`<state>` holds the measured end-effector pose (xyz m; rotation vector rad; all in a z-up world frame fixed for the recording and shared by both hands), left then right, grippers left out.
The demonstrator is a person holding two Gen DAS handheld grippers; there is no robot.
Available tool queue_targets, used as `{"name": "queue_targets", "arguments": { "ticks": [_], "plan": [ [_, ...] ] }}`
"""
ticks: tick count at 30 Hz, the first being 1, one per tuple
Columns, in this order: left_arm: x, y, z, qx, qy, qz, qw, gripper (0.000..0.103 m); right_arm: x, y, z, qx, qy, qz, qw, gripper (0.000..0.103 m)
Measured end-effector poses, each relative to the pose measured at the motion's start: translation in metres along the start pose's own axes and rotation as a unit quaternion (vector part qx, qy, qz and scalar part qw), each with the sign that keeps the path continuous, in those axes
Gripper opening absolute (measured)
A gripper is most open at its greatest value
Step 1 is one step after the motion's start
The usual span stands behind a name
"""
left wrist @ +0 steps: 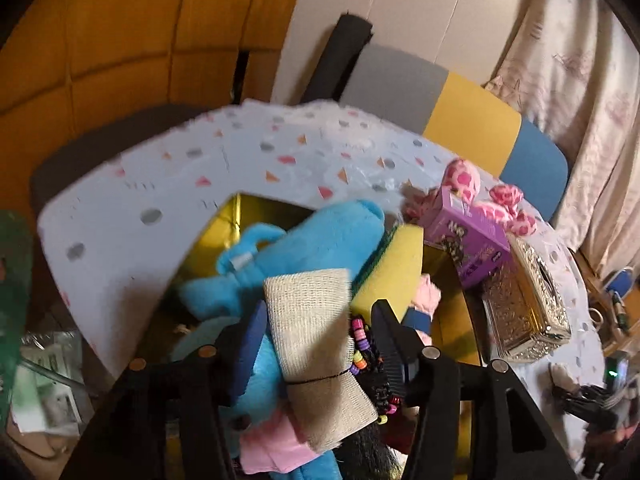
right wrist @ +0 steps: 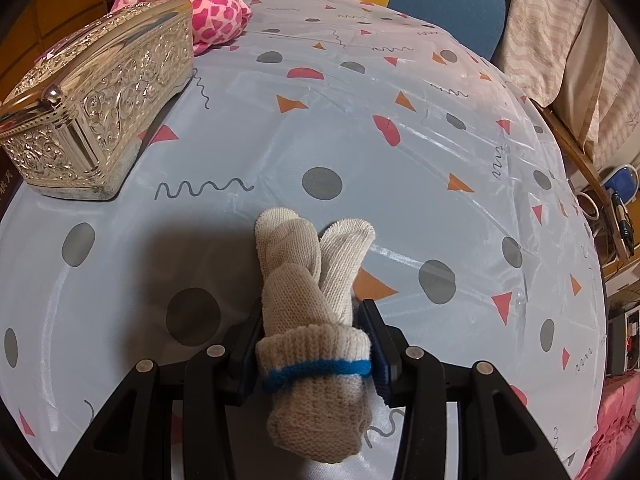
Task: Organize soft objects
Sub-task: 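Carry the beige cloth into the gold tray and open the left tool, then carry the white gloves over the gold tray with the right tool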
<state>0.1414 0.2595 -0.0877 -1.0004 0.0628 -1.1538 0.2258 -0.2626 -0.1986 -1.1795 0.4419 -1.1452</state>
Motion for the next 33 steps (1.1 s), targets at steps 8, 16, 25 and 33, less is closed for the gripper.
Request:
{"name": "queue_targets", "arguments": {
  "ticks": [8, 16, 25, 33],
  "plan": [
    [-0.005, -0.031, 0.022, 0.095, 0.017, 0.033, 0.9947, 0.046, -0.003, -0.003, -0.001, 0.0, -0.006, -0.006, 1.0, 0.045],
    [-0.031, 0.022, 0.003, 0.048, 0.05, 0.116, 0.9909, 0.046, -0.004, -0.004, -0.001, 0.0, -0.007, -0.008, 1.0, 0.045],
    [-0.025, 0.008, 0.004, 0.058, 0.031, 0.085, 0.9942, 0.064, -0.001, -0.002, -0.002, -0.003, 0.0, -0.001, 1.0, 0.045],
    [-0.008, -0.017, -0.005, 0.067, 0.036, 0.058, 0.9954, 0.071, 0.0, 0.001, -0.002, -0.005, 0.01, 0.002, 1.0, 0.045]
  ]
}}
Point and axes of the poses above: each gripper's, at about its wrist camera, not at the fingertips, and y roughly the way its jaws point, x to its right, z to its top, the point moved 10 cm from there along y, roughly the way its jaws point, and after that the axes turned 14 degrees about -y, right-handed, at the moved point
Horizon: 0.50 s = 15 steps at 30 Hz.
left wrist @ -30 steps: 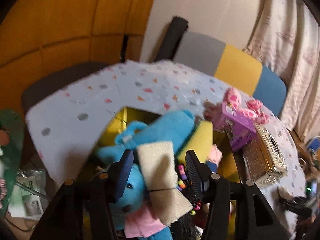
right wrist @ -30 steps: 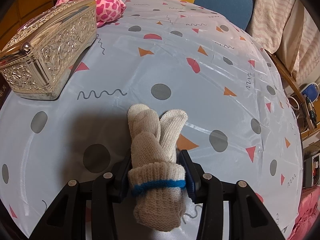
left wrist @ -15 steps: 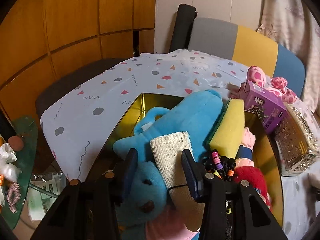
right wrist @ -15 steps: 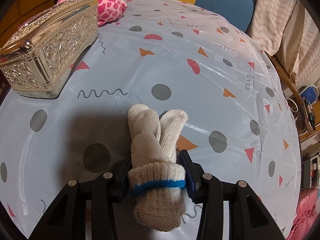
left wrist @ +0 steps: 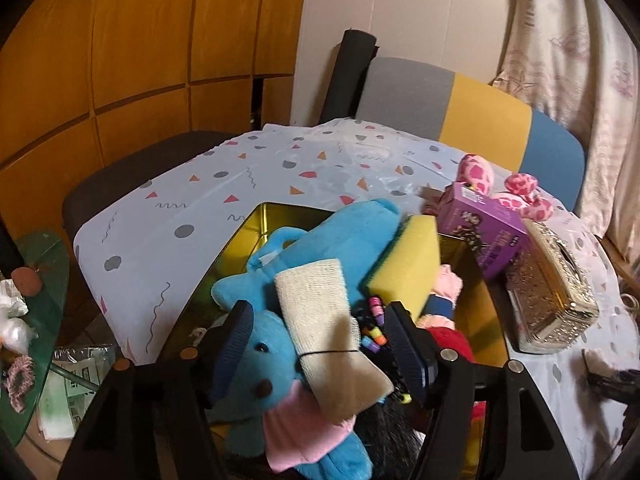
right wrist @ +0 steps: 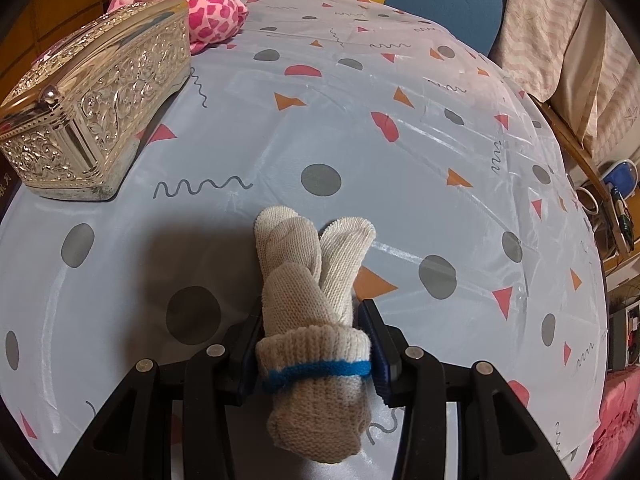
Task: Organize soft objects
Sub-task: 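Carry the white gloves over the gold tray with the right tool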
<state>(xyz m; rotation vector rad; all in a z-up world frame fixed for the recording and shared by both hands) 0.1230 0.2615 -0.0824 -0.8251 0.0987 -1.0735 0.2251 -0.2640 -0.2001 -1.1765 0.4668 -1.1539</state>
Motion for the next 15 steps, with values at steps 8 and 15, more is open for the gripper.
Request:
{"name": "queue_targets", "arguments": {
  "ticks": [8, 15],
  "plan": [
    [0.007, -0.014, -0.007, 0.001, 0.009, -0.014, 0.9999, 0.073, 0.001, 0.003, 0.0, -0.009, 0.014, -0.002, 1.0, 0.045],
    [0.004, -0.021, -0.005, 0.007, 0.011, -0.02, 0.9997, 0.075, -0.002, 0.002, -0.001, -0.019, 0.018, -0.014, 1.0, 0.043]
  ]
}}
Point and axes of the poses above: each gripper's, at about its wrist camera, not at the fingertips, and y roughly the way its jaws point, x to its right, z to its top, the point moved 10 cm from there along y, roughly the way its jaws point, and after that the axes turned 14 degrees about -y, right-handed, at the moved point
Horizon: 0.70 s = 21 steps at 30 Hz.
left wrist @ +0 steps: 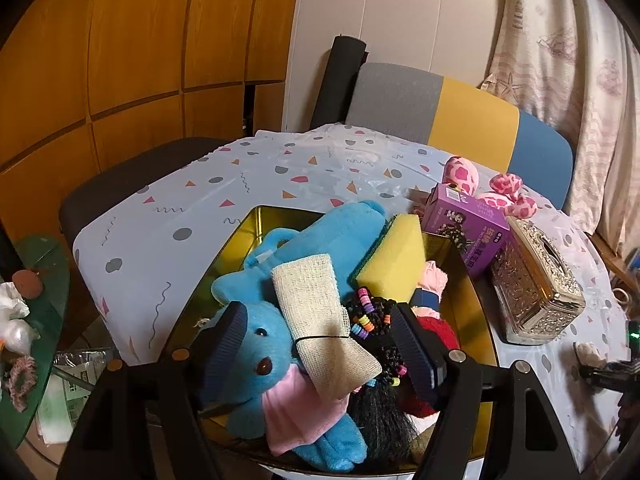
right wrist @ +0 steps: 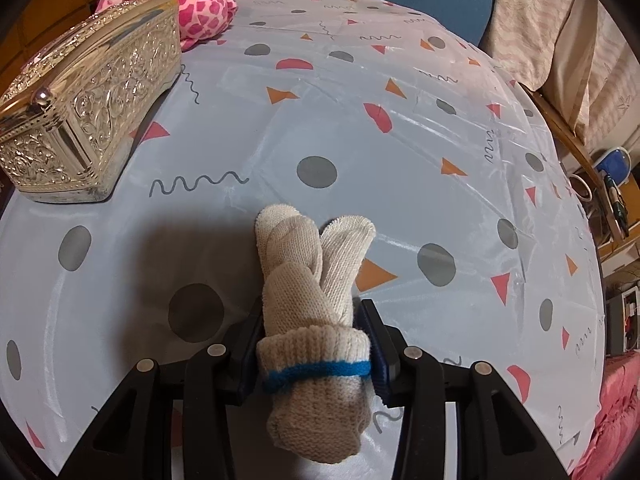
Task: Organize soft objects
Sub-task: 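Carry the white gloves over the gold tray with the right tool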
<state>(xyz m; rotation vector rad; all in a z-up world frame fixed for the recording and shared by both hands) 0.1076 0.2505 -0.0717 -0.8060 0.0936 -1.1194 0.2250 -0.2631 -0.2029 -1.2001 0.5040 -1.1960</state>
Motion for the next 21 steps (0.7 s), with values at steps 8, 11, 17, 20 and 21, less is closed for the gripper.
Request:
{"name": "queue_targets", "arguments": {
  "ticks": [8, 11, 17, 20, 21],
  "plan": [
    [-0.006, -0.009, 0.001, 0.003, -0.007, -0.011, 0.9999, 0.077, -0.005, -0.008, -0.008, -0.028, 0.032, -0.001, 0.999, 0.041],
    [-0.008, -0.014, 0.003, 0.007, -0.01, -0.018, 0.9998, 0.078, -0.014, -0.014, -0.012, -0.032, 0.065, 0.025, 0.997, 0.04],
    [-0.01, -0.018, 0.004, 0.007, -0.016, -0.024, 0.9996, 0.078, -0.061, -0.028, -0.009, -0.026, 0.077, 0.083, 0.993, 0.04],
    [-0.008, -0.019, 0.004, 0.006, -0.018, -0.031, 0.9993, 0.078, -0.088, -0.036, -0.008, -0.017, 0.064, 0.099, 0.993, 0.04],
    [-0.007, -0.02, 0.004, 0.006, -0.018, -0.032, 0.9993, 0.078, -0.099, -0.04, -0.007, -0.012, 0.055, 0.107, 0.993, 0.041]
  ]
}}
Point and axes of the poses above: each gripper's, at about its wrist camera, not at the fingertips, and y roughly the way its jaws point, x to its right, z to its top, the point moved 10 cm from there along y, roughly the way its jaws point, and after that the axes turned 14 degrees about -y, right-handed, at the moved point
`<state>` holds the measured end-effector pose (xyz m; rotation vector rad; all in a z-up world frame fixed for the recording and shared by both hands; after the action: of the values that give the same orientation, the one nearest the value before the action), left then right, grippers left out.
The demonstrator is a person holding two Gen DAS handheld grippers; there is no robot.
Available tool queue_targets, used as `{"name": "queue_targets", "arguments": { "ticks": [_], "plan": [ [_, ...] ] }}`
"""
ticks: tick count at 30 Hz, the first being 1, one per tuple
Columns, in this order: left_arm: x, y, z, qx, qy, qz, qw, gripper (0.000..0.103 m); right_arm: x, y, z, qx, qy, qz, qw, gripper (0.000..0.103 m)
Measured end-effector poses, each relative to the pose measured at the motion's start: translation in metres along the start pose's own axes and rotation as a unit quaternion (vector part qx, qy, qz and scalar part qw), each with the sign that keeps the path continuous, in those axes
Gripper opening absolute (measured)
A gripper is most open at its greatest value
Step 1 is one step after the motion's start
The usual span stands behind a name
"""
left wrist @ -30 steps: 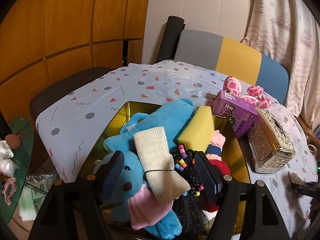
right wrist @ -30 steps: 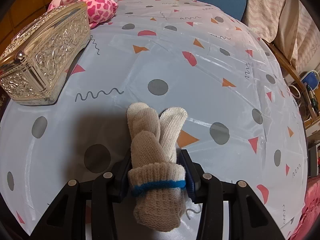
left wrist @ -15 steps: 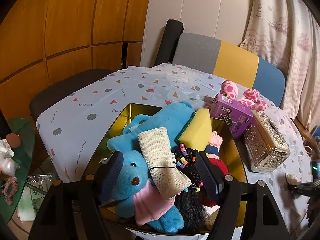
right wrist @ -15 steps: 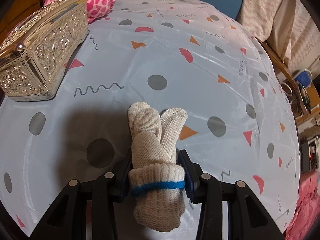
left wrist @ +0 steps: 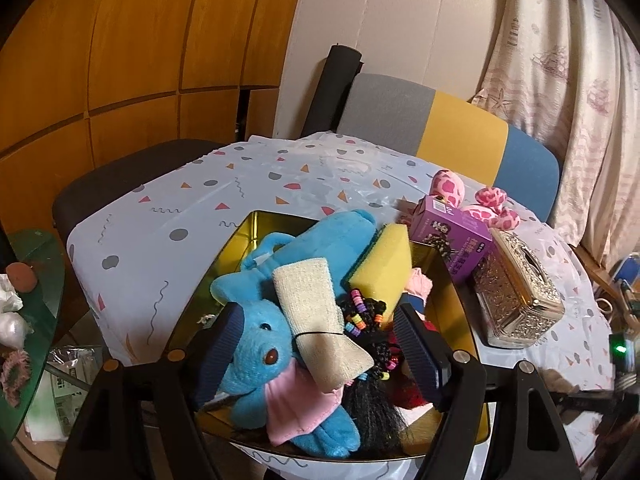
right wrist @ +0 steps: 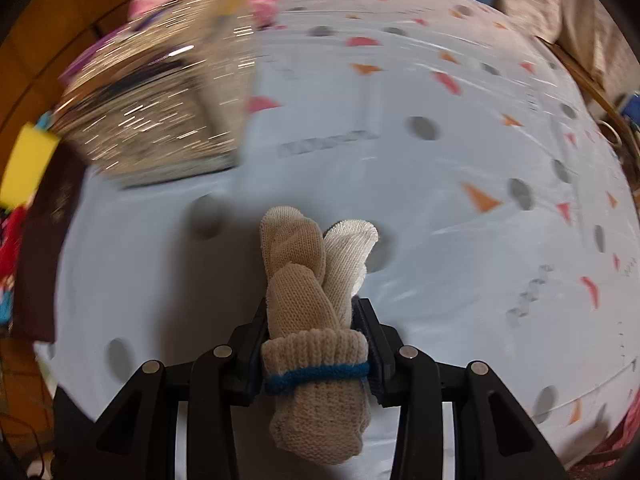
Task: Organize soft objects
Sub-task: 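Carry the white gloves over the gold tray with the right tool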
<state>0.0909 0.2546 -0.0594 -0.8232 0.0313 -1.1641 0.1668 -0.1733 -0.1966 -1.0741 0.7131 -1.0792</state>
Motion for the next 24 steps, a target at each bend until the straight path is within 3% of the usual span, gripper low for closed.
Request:
{"name": "queue_targets", "arguments": {
  "ticks": [7, 11, 16, 17, 18, 24],
  "plan": [
    [0.007, 0.0, -0.006, -0.011, 0.005, -0.01, 0.9999, 0.078, -0.034, -0.004, -0.007, 0.018, -0.024, 0.012, 0.999, 0.059],
    [0.009, 0.001, -0.011, -0.019, 0.008, -0.013, 0.9997, 0.078, -0.04, -0.008, -0.018, 0.01, -0.025, 0.011, 1.0, 0.063],
    [0.01, 0.002, -0.014, -0.025, 0.014, -0.013, 0.9995, 0.078, -0.034, -0.014, -0.026, 0.016, -0.007, 0.016, 1.0, 0.061],
    [0.011, 0.002, -0.015, -0.025, 0.015, -0.013, 0.9995, 0.078, -0.029, -0.012, -0.026, 0.019, -0.007, 0.016, 1.0, 0.056],
    [0.01, 0.001, -0.015, -0.025, 0.017, -0.012, 0.9995, 0.078, -0.03, -0.012, -0.025, 0.024, -0.011, 0.013, 1.0, 0.044],
    [0.008, 0.0, -0.022, -0.029, 0.031, -0.003, 0.9991, 0.078, -0.044, -0.014, -0.027, 0.049, -0.04, -0.019, 0.998, 0.042]
  ]
}}
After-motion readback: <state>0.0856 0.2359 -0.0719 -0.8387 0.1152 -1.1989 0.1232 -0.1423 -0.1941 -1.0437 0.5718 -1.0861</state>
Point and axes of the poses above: each gripper's, at about its wrist camera, not at the fingertips, and y roughly the way its jaws point, x to its right, z to its top, the point moved 10 cm from there along y, roughly the way its jaws point, and after that the axes turned 14 degrees about -y, right-handed, at the moved point
